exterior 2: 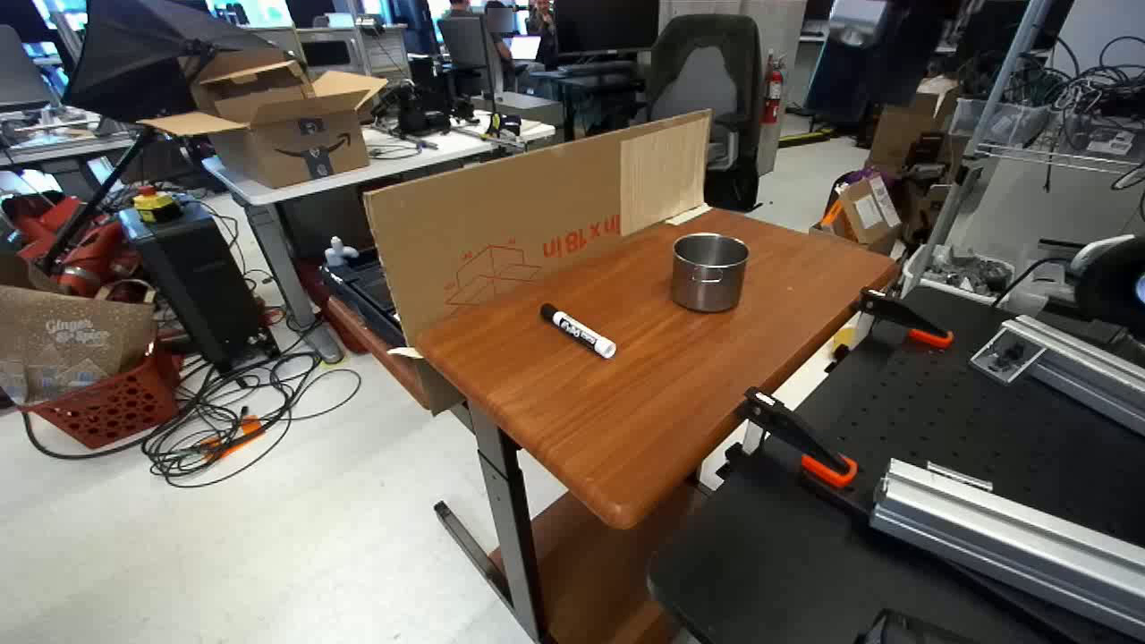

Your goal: Pick up the pen from the table and put it in the silver pot.

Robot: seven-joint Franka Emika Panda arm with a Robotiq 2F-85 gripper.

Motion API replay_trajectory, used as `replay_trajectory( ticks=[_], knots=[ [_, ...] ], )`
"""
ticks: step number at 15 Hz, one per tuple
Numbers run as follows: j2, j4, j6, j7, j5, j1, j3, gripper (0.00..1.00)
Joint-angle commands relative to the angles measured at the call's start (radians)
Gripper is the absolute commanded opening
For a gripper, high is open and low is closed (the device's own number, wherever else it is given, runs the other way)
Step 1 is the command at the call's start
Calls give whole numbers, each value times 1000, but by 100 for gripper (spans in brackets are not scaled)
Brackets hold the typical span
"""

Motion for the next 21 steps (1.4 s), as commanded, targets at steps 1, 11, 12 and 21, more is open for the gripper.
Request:
replay_trajectory(
  ticks=[1, 11, 12, 21],
  knots=[
    [1, 1, -2, 4, -6, 6, -7, 100],
    [1, 1, -2, 4, -6, 6, -7, 100],
    [22, 7, 4, -5, -8, 2, -12, 100],
    [226, 42, 191, 2, -103, -102, -16, 100]
  ],
)
